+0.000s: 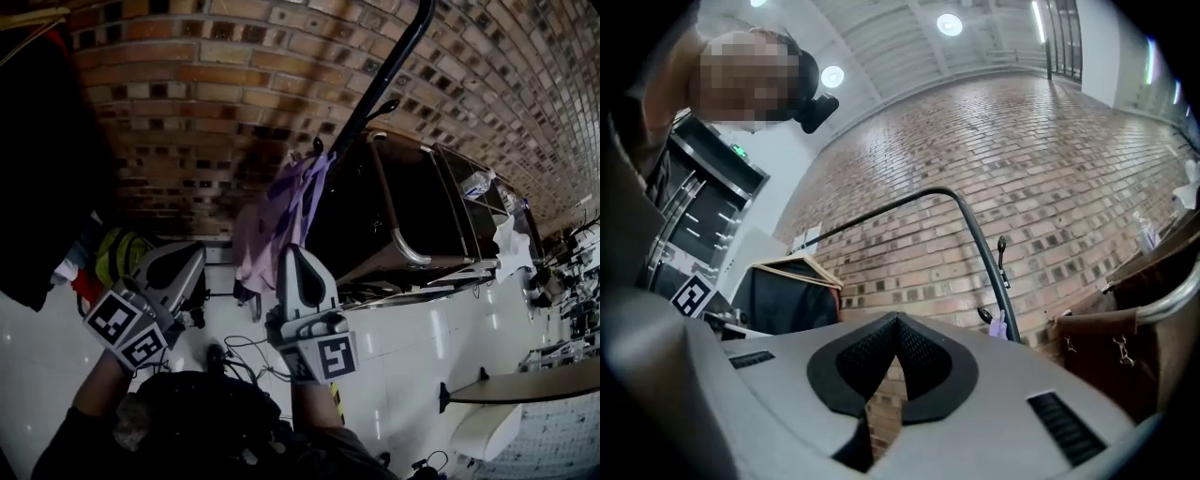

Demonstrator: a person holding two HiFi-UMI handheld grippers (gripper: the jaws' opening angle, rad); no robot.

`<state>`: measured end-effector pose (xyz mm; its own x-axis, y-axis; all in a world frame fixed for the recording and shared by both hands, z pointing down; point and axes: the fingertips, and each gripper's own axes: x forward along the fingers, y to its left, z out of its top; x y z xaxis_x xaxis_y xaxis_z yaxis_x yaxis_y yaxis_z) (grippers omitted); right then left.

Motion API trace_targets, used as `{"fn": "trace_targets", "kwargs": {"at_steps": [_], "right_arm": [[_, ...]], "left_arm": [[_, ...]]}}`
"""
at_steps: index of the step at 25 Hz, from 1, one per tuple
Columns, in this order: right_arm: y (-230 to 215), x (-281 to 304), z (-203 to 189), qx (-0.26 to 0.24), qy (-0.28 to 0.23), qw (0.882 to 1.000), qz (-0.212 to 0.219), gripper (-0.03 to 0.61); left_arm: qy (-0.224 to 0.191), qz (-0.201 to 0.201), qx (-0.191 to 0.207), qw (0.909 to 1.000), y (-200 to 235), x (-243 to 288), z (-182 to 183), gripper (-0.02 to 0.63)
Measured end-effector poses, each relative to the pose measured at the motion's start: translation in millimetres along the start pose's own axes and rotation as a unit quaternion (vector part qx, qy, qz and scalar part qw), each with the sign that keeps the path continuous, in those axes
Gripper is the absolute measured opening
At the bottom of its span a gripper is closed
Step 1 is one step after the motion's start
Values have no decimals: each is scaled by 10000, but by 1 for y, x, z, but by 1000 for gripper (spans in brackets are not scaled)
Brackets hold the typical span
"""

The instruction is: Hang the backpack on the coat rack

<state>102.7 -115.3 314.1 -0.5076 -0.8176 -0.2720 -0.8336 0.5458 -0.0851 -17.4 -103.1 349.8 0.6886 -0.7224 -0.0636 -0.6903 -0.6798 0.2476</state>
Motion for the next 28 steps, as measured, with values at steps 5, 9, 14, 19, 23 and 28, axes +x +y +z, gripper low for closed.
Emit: {"fn": "trace_targets", "kwargs": {"at_steps": [5,9,14,19,23,28], "right_arm": [[57,-12,-14,29,226,9997,-94,5],[105,-30,-22,-15,423,9990,-140,5],[158,-59,-23,-218,611,9977,-215,5],[206,-87,-26,-419,852,9950,-307,5],[232,-107,-20,-473,962,9936,-362,5],[264,-127,-29,-505,1056,9923,-402,5]], "left_arm": [[49,-35,11,10000,-1,-60,0,26],[179,-2,-72,9998,-4,-106,-6,26],[169,-73,-129,9997,-18,-162,-7,26],[173,-144,-157,9996,-32,-210,-8,26],[215,-195,-108,9995,-49,-237,-3,26],[233,-253,-113,9993,-56,-274,-13,26]]}}
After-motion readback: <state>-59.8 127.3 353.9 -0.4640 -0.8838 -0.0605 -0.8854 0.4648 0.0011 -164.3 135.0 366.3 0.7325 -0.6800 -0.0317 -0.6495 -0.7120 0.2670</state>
